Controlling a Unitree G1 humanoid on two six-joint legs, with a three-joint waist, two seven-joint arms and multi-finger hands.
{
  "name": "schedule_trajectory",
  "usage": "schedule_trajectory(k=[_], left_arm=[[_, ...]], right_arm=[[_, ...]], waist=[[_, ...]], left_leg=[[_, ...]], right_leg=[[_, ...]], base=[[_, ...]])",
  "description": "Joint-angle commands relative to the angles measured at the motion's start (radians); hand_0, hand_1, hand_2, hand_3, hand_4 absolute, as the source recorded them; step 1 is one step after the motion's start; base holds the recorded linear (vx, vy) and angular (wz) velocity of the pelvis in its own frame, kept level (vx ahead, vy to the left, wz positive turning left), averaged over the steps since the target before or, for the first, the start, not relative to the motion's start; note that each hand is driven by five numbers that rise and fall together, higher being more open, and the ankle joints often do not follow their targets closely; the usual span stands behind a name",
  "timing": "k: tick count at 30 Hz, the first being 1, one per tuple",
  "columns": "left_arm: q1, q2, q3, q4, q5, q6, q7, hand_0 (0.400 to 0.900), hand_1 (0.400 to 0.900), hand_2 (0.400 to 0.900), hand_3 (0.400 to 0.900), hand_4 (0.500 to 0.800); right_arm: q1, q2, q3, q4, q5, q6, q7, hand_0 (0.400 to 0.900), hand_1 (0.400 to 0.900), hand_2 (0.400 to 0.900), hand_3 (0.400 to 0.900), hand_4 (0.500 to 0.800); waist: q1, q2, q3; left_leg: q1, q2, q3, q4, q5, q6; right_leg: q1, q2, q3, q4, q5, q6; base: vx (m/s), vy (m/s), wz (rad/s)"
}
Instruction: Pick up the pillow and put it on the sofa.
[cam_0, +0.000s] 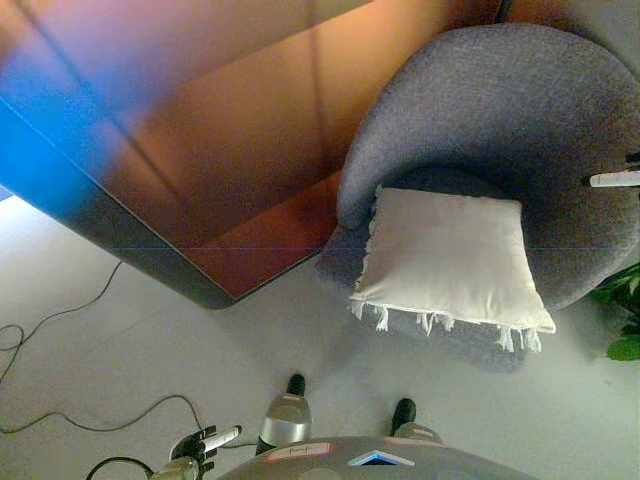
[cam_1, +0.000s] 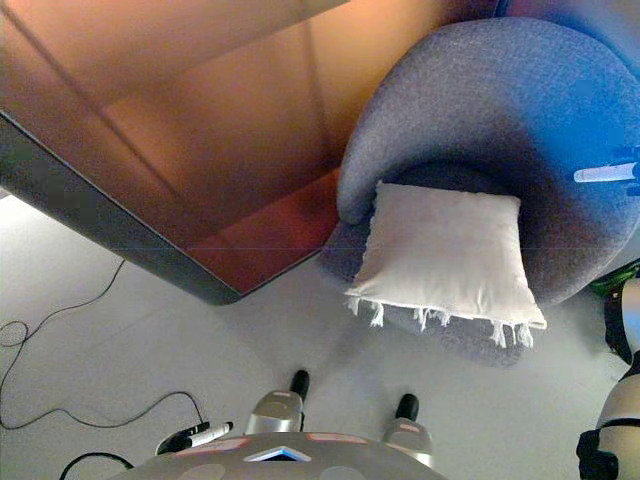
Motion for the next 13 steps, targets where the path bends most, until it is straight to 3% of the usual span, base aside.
schedule_trajectory(k=[1, 6, 9, 13], left_arm=[[0.021, 0.121, -0.045, 0.042, -0.009, -0.009, 0.006, 0.900, 0.900, 0.900, 0.900, 0.800], [-0.004, 0.118, -0.042, 0.034, -0.009, -0.005, -0.001, 0.900, 0.900, 0.900, 0.900, 0.800], [-0.024, 0.111, -0.040, 0.028, -0.017, -0.005, 0.000, 0.900, 0.900, 0.900, 0.900, 0.800], [-0.073, 0.096, -0.047, 0.039, -0.049, -0.004, -0.001, 0.900, 0.900, 0.900, 0.900, 0.800]], right_arm=[[-0.083, -0.107, 0.065, -0.068, 0.017, -0.057, -0.046, 0.900, 0.900, 0.900, 0.900, 0.800], [0.139, -0.047, -0.079, -0.148, 0.080, -0.145, -0.027, 0.900, 0.900, 0.900, 0.900, 0.800], [0.404, 0.076, -0.227, -0.228, 0.154, -0.214, -0.065, 0.900, 0.900, 0.900, 0.900, 0.800], [0.675, 0.307, -0.329, -0.202, 0.142, -0.279, -0.166, 0.900, 0.900, 0.900, 0.900, 0.800]], waist=[[-0.005, -0.088, -0.059], [-0.033, -0.097, -0.058], [-0.060, -0.100, -0.061], [-0.100, -0.101, -0.060]], left_leg=[[0.037, 0.084, 0.008, 0.073, 0.188, -0.037], [0.043, 0.070, 0.030, 0.093, 0.171, -0.032], [0.054, 0.058, 0.051, 0.095, 0.146, -0.020], [0.080, 0.040, 0.087, 0.097, 0.106, -0.004]], right_leg=[[-0.003, -0.016, 0.010, 0.053, -0.048, -0.037], [0.004, -0.013, 0.025, 0.052, -0.048, -0.037], [0.011, -0.012, 0.043, 0.047, -0.042, -0.033], [0.022, -0.013, 0.072, 0.038, -0.031, -0.025]], base=[[0.00, -0.005, -0.16], [-0.03, 0.028, -0.15], [-0.06, 0.071, -0.19], [-0.08, 0.063, -0.19]])
